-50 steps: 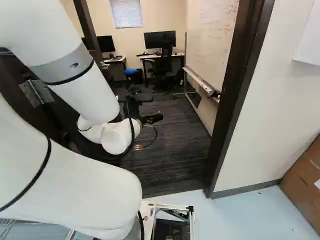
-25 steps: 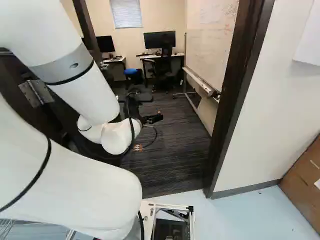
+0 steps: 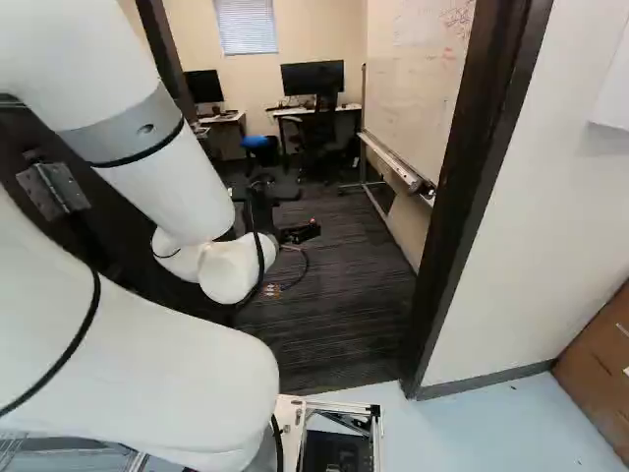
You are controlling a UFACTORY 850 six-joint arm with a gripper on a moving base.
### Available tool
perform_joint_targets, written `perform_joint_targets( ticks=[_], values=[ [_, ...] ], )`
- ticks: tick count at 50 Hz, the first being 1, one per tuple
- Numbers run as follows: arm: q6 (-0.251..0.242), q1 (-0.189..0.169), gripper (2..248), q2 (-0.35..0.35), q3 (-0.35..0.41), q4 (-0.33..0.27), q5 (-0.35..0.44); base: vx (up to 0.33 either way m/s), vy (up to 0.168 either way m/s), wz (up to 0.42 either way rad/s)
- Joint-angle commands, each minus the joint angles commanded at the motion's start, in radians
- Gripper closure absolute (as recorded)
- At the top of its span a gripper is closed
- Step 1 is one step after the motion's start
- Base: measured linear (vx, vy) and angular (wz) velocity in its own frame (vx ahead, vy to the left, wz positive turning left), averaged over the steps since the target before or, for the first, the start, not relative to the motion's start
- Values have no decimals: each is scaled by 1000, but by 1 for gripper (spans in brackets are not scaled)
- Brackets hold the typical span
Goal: Open the door and move inside
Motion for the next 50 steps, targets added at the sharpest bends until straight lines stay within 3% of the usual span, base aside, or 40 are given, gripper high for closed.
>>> perform_joint_targets(
  ticks=[21, 50],
  values=[
    [0, 0, 3, 0, 0, 0, 0, 154, -33, -1],
    [0, 0, 3, 0, 0, 0, 0, 171, -1, 179]
  ],
)
